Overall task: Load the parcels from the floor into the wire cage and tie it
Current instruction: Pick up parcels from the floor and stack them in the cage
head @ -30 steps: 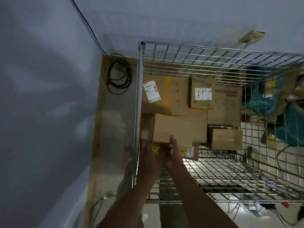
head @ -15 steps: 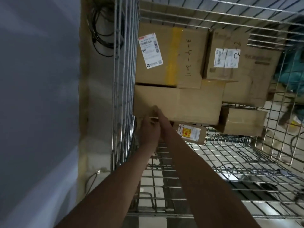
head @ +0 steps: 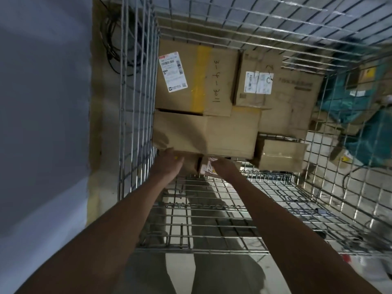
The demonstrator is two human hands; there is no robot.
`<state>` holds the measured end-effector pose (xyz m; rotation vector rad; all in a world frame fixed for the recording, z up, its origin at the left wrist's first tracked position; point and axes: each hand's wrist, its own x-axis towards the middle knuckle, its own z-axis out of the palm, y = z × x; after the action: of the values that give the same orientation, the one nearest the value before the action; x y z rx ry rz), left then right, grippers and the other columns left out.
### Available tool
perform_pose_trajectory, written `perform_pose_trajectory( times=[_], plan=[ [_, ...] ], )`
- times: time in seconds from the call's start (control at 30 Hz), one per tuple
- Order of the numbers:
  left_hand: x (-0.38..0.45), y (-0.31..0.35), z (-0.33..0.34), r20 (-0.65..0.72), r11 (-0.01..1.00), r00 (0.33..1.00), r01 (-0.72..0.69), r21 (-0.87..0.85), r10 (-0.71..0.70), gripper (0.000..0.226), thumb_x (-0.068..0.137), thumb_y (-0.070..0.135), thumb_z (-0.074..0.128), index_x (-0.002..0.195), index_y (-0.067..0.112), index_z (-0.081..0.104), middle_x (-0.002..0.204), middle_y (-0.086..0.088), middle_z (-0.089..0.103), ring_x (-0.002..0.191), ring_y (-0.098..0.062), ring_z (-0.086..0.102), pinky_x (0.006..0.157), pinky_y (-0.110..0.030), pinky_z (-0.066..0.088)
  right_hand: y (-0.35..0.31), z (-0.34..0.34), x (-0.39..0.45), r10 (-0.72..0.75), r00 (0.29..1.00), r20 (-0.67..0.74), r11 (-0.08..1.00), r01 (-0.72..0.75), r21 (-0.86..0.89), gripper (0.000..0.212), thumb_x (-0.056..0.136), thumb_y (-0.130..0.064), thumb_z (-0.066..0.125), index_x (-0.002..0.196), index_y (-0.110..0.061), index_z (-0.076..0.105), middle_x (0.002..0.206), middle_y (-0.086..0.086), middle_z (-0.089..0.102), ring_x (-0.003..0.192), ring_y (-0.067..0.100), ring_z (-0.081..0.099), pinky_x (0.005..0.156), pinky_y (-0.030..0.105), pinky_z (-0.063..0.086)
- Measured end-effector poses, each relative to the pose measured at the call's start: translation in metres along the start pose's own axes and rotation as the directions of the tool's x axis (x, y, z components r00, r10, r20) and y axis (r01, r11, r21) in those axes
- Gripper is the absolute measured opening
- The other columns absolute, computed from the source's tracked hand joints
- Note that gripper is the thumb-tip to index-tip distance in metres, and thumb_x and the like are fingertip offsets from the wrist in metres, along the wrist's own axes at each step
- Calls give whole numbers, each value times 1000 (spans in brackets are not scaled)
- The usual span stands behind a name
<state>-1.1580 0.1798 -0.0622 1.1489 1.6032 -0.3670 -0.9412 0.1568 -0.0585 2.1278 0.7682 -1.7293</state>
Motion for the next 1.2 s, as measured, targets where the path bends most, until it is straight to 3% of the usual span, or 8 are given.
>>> perform_pose_trajectory(
  times=[0.17,0.3,0.47,0.63,0.73,0.87,1.03,1.2],
  plan=[
    [-58,47,-34,-13,998,1000,18,57,-17,77,90,67,32,147,17,46,149,-9,53,131,-35,55,106,-55,47,31,-45,-56,-15,991,-136,984,-10,-179,40,100,-36,43,118,-8,66,120,16,66,113,33,62,94,38,49],
    [-118,92,-54,50,979,987,-159,124,154,37,103,47,41,121,20,57,118,-10,67,96,-29,64,84,-43,54,50,-76,-134,-33,954,-299,972,-39,-233,42,99,-42,43,118,-13,66,125,14,65,118,32,61,101,40,46],
    [-191,134,-71,217,686,899,-431,585,381,73,100,62,34,158,18,33,160,-9,39,141,-32,42,108,-44,43,84,-83,-260,-101,886,-452,958,-37,-286,40,104,-34,36,124,-17,67,126,13,65,116,34,62,98,42,51],
    [-274,176,-46,456,348,748,-642,683,483,72,103,57,37,159,13,29,164,-13,32,146,-34,35,114,-44,38,125,-39,-363,103,803,-586,987,-10,159,42,100,-35,42,124,-11,66,127,16,65,118,34,61,97,41,51],
    [-331,177,-18,558,199,636,-736,648,533,67,100,58,39,154,18,38,154,-12,45,137,-31,45,107,-41,44,148,20,-404,280,711,-645,878,81,471,46,102,-38,44,129,-4,61,129,21,62,121,37,59,99,39,48],
    [-389,148,18,657,4,559,-763,646,507,55,102,50,46,146,17,47,149,-9,51,132,-30,50,104,-38,45,179,114,-421,379,677,-631,815,80,574,47,101,-35,47,137,-6,53,140,16,54,129,33,51,105,39,44],
    [-425,118,73,663,-37,564,-747,663,491,47,96,47,48,131,15,51,141,-12,53,126,-33,52,101,-41,47,246,166,-434,392,639,-662,828,69,557,41,98,-35,47,126,-6,56,134,14,56,123,34,52,98,42,48],
    [-459,105,139,691,-107,546,-743,661,473,59,99,47,48,149,16,40,154,-10,44,136,-31,47,107,-41,44,327,190,-451,460,665,-589,747,70,661,40,98,-35,45,118,-3,59,127,16,56,121,34,51,93,39,46]
  ],
)
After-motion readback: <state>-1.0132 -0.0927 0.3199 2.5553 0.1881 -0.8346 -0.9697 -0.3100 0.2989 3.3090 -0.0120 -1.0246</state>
